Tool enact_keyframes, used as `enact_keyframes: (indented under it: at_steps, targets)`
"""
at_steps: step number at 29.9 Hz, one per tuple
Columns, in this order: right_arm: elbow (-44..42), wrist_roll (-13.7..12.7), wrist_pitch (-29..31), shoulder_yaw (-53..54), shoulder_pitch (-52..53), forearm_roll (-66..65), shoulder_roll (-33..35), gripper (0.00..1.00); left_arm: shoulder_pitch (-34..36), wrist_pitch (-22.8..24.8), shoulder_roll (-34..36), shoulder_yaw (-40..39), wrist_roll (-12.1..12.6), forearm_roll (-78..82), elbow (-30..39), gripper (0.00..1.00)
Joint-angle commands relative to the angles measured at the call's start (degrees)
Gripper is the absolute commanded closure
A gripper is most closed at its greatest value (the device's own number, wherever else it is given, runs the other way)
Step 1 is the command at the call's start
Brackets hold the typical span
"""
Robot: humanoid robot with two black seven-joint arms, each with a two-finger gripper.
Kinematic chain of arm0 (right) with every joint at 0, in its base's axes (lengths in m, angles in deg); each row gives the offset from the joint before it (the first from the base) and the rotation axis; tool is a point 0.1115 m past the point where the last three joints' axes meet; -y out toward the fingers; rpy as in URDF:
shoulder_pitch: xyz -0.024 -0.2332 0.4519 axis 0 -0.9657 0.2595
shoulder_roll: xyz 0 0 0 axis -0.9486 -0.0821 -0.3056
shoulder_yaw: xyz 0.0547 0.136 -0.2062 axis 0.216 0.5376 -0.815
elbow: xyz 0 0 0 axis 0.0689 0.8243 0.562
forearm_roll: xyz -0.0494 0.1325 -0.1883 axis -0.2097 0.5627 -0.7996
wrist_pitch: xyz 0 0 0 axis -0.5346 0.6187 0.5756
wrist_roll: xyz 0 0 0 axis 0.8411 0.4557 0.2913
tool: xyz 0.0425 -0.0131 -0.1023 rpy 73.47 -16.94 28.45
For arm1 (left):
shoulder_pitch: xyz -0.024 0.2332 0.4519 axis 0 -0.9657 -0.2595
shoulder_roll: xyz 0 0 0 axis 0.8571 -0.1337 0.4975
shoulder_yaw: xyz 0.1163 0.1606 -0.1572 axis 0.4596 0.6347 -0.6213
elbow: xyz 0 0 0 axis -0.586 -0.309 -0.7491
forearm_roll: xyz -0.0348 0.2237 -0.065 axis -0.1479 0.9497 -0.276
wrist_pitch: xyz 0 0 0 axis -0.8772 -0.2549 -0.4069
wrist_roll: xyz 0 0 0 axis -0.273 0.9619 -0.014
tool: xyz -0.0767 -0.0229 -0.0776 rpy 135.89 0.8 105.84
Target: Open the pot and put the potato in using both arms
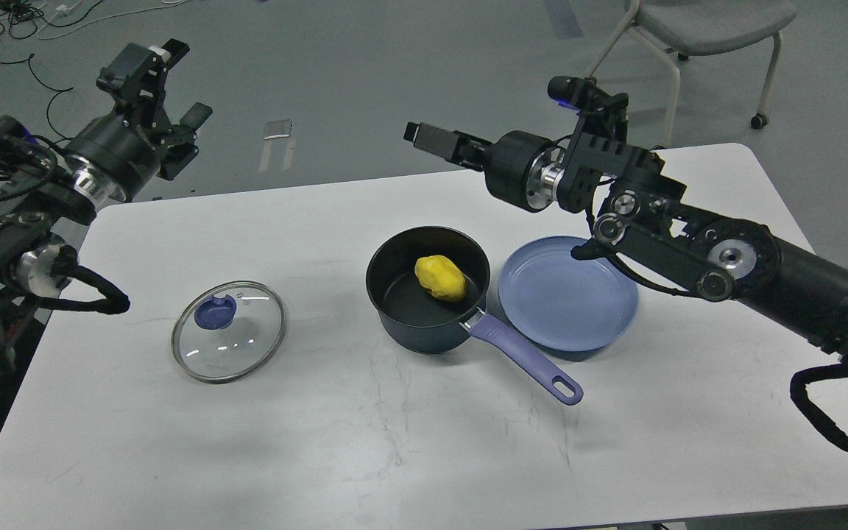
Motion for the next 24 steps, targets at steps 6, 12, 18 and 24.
enact_keyframes:
  at_steps: [6, 12, 18, 24]
  targets:
    - [-1.36, -0.08, 5.53, 15.48, -7.53, 29.00, 1.04, 0.00, -3.93, 3.39, -7.98, -3.75, 5.93, -9.84, -0.23, 0.02]
    - [-1.54, -3.41, 10.73, 23.41, -12.54, 33.17, 0.60, 0.00, -7.10, 7.61, -8.96, -4.63, 8.13, -13.90, 0.12, 0.02]
    - [-2.59, -4.04, 9.86, 27.54, -14.40, 33.08, -2.38, 0.00, -9.30, 7.79, -9.48, -5.76, 8.32, -14.87, 0.12, 0.02]
    - [-3.92, -3.42, 6.33, 27.99, -15.98, 33.17, -3.62, 0.00, -10.27, 8.14, -9.66, -6.65, 8.40, -15.13, 0.64, 0.02]
